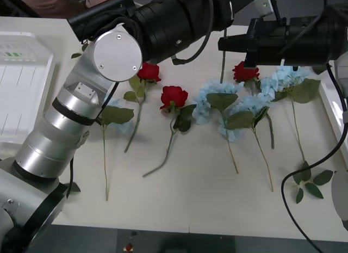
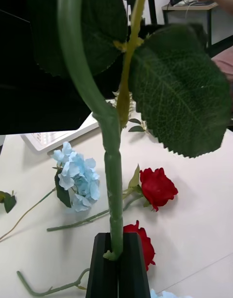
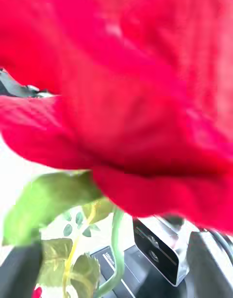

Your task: Put the red flowers into the right box and the blue flowers into the left box

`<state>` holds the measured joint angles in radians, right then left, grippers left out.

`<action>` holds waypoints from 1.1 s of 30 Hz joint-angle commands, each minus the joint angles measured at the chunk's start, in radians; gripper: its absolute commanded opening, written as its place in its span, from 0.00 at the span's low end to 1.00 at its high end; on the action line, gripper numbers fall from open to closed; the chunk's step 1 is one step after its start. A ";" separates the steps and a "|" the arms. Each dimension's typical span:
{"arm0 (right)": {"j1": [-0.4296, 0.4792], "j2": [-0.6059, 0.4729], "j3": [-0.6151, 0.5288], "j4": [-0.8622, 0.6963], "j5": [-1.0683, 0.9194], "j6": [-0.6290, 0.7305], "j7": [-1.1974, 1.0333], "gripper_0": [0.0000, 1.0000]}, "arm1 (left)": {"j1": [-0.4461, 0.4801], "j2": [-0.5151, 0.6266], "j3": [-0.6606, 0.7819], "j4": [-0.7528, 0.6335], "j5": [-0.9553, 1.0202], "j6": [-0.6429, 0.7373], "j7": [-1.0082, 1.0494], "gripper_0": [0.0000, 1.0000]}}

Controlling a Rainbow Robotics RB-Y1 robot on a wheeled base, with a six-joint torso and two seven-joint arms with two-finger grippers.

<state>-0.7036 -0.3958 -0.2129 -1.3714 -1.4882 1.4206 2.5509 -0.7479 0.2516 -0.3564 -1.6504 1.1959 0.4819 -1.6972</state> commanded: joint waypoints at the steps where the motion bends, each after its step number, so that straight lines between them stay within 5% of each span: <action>1: -0.025 0.000 -0.046 -0.021 -0.007 0.040 -0.031 0.00 | -0.033 -0.002 0.010 -0.017 0.005 -0.008 0.030 1.00; 15: 0.047 -0.152 -0.217 -0.021 -0.030 0.227 -0.061 0.00 | 0.010 0.009 -0.003 0.003 0.005 -0.019 0.030 1.00; 20: 0.116 -0.236 -0.272 -0.021 -0.034 0.248 -0.083 0.00 | 0.025 0.117 -0.022 -0.025 0.048 -0.012 0.028 1.00; 26: 0.214 -0.360 -0.355 -0.021 0.019 0.247 -0.193 0.00 | 0.139 0.271 0.034 -0.166 0.174 0.178 0.036 1.00; 33: 0.340 -0.495 -0.433 -0.021 0.232 0.184 -0.310 0.00 | 0.337 0.431 0.261 -0.348 0.274 0.607 0.050 1.00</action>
<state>-0.3914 -0.8278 -0.6380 -1.3712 -1.3082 1.6330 2.3089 -0.4537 0.6356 -0.1576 -1.9422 1.4421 1.0277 -1.6970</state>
